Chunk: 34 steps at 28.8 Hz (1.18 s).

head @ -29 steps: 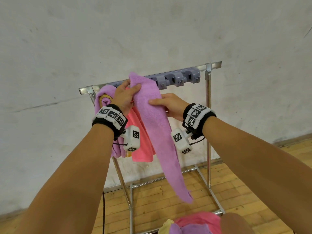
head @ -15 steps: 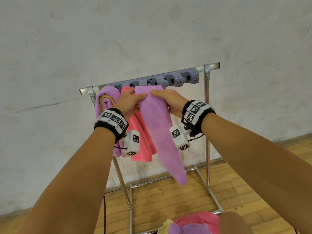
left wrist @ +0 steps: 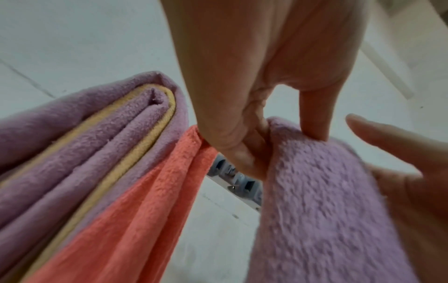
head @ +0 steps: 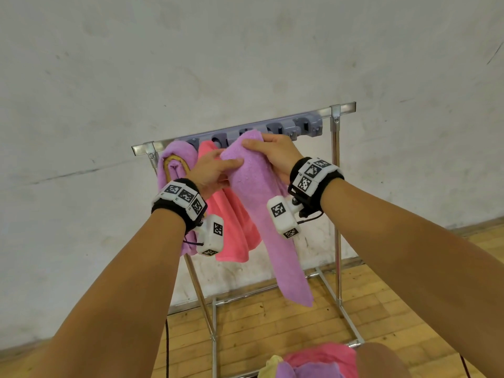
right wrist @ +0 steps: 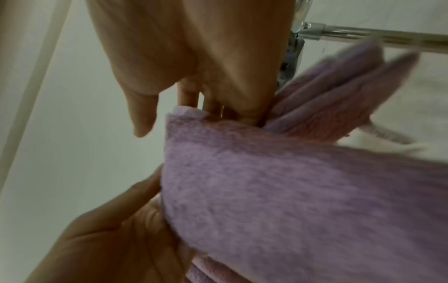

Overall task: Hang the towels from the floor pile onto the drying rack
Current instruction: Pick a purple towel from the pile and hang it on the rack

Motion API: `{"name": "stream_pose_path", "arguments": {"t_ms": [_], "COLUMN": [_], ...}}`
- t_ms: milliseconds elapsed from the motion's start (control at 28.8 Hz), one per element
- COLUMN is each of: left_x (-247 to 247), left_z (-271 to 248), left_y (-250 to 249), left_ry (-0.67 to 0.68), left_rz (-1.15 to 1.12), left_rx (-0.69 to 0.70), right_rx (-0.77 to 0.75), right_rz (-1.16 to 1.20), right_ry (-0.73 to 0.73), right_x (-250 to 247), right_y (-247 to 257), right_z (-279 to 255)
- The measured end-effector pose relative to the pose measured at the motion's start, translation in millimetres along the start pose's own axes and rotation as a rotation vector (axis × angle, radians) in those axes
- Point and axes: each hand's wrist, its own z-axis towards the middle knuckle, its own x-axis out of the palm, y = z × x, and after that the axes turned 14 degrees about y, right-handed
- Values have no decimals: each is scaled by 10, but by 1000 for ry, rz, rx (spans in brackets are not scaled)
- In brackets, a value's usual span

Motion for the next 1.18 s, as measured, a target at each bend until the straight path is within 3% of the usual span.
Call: {"name": "stream_pose_path", "arguments": {"t_ms": [104, 243, 312, 486, 764, 972, 1076, 1180], "left_x": [-46, -153, -183, -117, -223, -244, -283, -279], "left_z": [55, 88, 57, -39, -51, -142, -144, -148], "left_y": [-40, -84, -85, -30, -115, -66, 4, -26], "left_ry": [-119, -195, -192, -32, -152, -133, -78, -154], "left_rz": [-46, -143, -146, -46, -77, -142, 44, 206], "left_rx": [68, 147, 124, -32, 169, 106, 61, 43], "right_rx": [84, 211, 189, 57, 248, 96, 75, 89], "right_rz": [40, -129, -167, -161, -257, -177, -115, -92], "right_ry": [59, 166, 149, 15, 133, 39, 38, 41], "right_x": [17, -55, -58, 23, 114, 88, 123, 172], "right_y": [-10, -118, -135, -66, -64, 24, 81, 92], "right_z": [-86, -122, -105, -8, -29, 21, 26, 40]}}
